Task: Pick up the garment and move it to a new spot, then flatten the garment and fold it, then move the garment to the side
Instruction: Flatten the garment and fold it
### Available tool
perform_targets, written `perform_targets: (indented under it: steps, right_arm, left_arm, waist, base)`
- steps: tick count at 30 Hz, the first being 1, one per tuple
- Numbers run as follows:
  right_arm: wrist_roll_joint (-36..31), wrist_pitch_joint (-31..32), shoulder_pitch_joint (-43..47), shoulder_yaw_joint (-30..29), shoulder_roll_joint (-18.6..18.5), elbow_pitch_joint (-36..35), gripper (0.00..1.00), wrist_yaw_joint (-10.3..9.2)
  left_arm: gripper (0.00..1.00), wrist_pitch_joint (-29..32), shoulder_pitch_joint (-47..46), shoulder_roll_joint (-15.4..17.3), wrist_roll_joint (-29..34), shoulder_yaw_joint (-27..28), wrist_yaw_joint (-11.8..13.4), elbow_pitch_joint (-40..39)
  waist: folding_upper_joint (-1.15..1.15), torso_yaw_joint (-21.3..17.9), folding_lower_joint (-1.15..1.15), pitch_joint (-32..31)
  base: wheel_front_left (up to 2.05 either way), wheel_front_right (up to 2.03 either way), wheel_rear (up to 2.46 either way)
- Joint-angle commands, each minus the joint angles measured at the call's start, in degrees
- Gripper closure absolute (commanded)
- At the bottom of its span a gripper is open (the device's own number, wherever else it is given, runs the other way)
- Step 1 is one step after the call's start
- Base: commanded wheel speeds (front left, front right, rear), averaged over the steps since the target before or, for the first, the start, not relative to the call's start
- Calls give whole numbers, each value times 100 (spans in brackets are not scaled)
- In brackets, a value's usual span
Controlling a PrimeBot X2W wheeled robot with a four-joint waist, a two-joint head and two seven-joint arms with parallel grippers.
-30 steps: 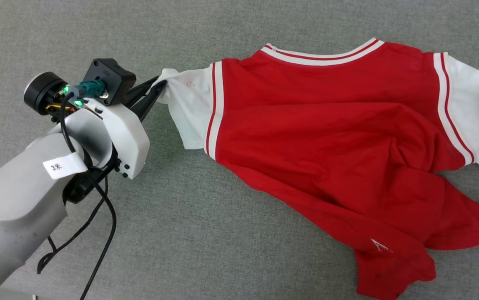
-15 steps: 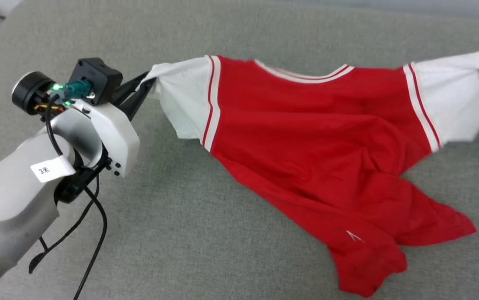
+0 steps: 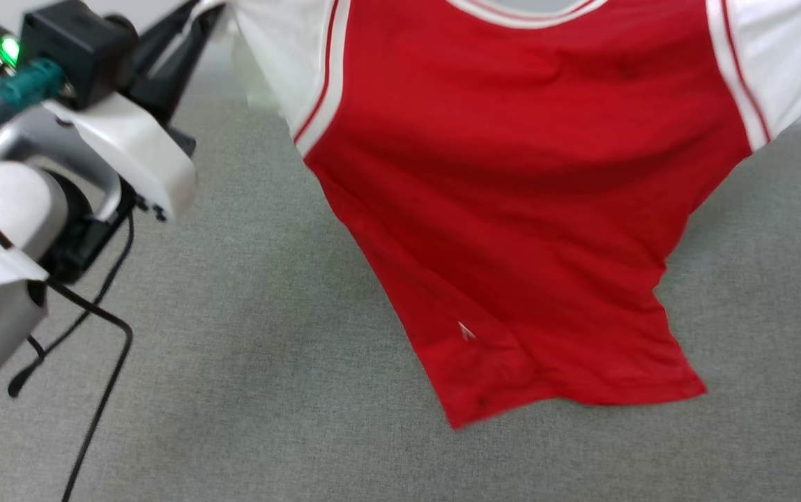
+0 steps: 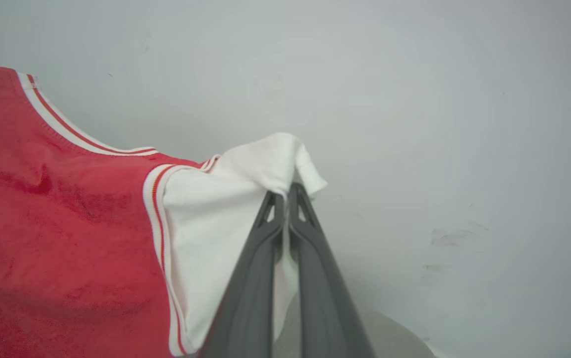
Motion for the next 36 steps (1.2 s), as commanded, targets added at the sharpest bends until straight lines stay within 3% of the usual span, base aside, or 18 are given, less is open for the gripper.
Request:
perform_targets:
  steps: [1,12,20,29,36]
  right_arm:
    - [-55,-52,-133,-142,64,-124,100,-8]
    - [-363,99,-759,-626,245,-499,100,-8]
    - [-585,299,-1871,-345,287,-235,100,-9]
    - [-1176,-27,-4098,227,683,831,100,-9]
    - [-1512,-607,-5309,440,1064,1968,100,-9]
  left_arm:
    - [100,15,-171,27,36,81,39,-66]
    - [100,261,-1109,-69,58,396,-58,-145]
    - [100,276,-2014,-347,79,568,-459,544]
    - [100,116,-3476,-742,254,889,-738,1740]
    - [100,-159,-4259,-1054,437,927,-916,2617]
  waist:
    - [0,-30,0,-93]
    - [0,-40,0,-42]
    - [0,-39,0,705]
    - [0,-98,0,1990]
    - [0,-135,0,2491]
  base:
    - [0,0,0]
    - [0,0,0]
    - [0,0,0]
    - [0,0,0]
    - [0,0,0]
